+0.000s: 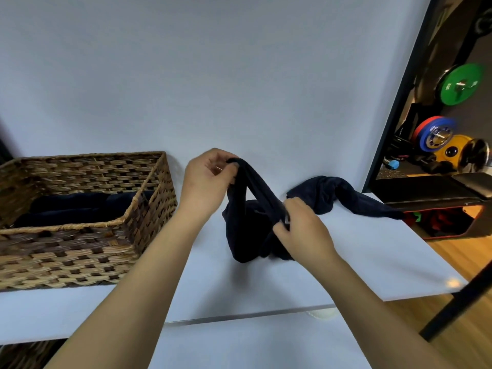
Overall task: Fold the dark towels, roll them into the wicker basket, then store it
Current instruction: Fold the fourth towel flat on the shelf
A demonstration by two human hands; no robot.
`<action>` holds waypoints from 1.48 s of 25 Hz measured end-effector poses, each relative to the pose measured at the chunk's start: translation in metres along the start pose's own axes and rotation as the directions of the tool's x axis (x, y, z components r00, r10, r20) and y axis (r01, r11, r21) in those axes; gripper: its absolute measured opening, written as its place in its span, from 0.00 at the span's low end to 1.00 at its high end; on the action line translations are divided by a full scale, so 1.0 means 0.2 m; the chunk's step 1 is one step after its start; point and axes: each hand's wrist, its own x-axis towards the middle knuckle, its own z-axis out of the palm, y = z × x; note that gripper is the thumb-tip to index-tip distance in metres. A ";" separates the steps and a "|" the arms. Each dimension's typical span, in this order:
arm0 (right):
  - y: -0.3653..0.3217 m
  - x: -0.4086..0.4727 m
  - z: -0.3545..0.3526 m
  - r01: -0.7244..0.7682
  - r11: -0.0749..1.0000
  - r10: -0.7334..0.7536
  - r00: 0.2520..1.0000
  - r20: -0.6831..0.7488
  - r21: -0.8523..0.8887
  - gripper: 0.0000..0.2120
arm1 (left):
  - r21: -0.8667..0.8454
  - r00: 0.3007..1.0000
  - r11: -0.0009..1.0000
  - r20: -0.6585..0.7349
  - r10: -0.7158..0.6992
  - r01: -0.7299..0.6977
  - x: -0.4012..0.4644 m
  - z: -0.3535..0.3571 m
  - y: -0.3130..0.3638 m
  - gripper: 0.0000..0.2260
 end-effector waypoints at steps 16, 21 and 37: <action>-0.13 0.00 -0.04 0.101 0.992 -0.114 0.976 -0.187 -0.082 0.45 | 0.042 0.984 0.992 -0.127 0.125 -0.120 0.07 -0.10 0.19 0.04; -0.13 -0.05 0.13 0.095 0.962 -0.118 0.990 -0.076 -0.254 0.28 | 0.041 0.982 0.988 -0.106 0.154 -0.150 0.05 -0.10 0.22 0.06; 0.20 0.18 -0.24 -0.321 0.902 0.284 0.945 0.163 0.288 0.06 | 0.455 0.949 0.891 -0.281 0.143 0.000 0.14 -0.49 0.03 0.02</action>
